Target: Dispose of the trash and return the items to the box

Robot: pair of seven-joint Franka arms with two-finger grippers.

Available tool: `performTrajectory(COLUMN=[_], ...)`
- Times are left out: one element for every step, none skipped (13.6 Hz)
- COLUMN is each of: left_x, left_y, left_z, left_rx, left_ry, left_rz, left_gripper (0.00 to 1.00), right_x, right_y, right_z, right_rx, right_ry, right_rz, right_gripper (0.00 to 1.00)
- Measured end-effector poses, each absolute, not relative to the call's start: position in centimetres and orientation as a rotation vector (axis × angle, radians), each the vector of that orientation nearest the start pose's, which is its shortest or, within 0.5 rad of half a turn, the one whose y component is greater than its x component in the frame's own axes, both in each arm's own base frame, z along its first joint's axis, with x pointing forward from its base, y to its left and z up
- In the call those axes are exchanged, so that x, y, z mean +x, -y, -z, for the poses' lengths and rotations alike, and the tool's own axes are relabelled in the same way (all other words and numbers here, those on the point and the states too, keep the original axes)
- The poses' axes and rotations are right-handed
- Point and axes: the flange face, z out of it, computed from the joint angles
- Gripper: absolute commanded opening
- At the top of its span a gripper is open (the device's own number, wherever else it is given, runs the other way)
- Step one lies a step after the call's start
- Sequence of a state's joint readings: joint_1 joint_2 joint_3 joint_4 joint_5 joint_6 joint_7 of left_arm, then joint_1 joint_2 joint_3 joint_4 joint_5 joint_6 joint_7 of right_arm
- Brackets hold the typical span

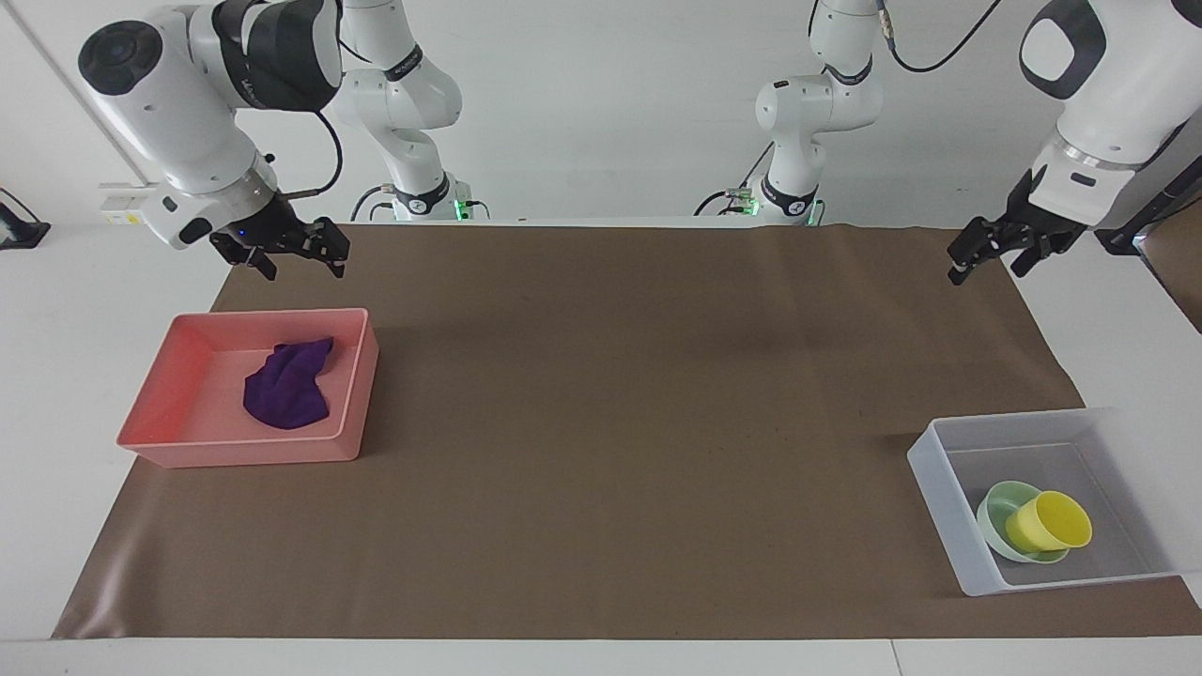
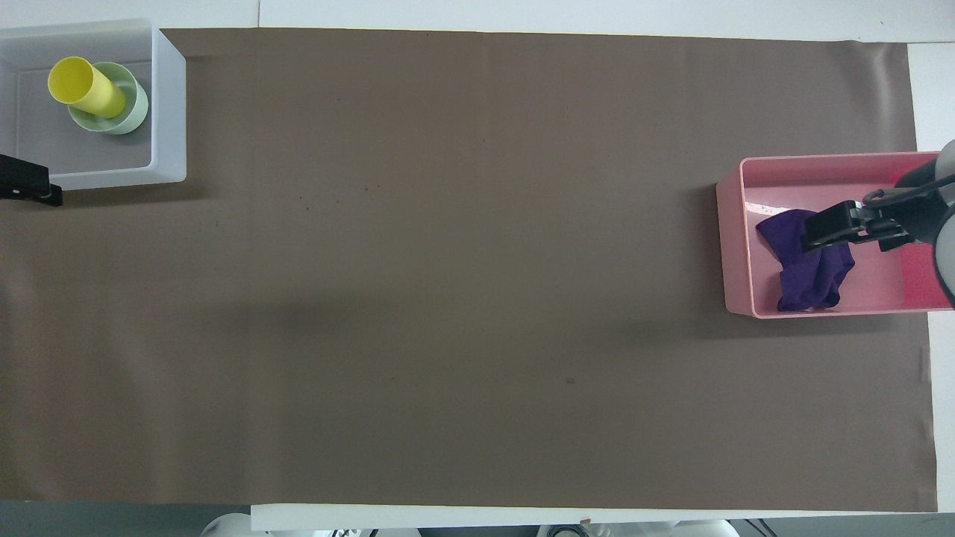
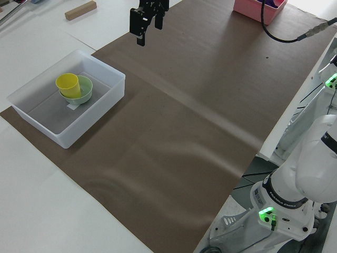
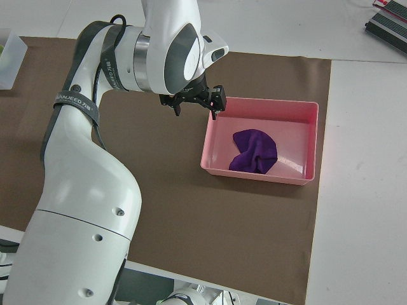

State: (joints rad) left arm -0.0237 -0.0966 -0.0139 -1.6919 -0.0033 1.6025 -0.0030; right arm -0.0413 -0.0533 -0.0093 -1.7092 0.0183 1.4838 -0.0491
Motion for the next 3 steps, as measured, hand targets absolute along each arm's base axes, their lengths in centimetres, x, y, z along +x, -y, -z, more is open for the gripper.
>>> performTrajectory(left_x=[52.4,52.6,52.8], left_y=[2.8,3.4,3.8], left_z=[-62.9,-63.6,-64.0], left_rx=[-3.14,-3.139,-3.138], left_ry=[-0.111,-0.144,-0.163], left_rz=[0.031,0.047,0.049], left_gripper=[1.0,1.0,1.0], right_x=[52.0,51.6,51.4], right_y=[2.4,2.4,2.4], right_z=[-59.6,-61.0,-62.1], right_rx=[-3.101,-3.101,-3.101], right_ry=[-0.001,0.0,0.001], right_rz=[-0.279,-0.284,-0.285], right_gripper=[0.99,0.99,0.99])
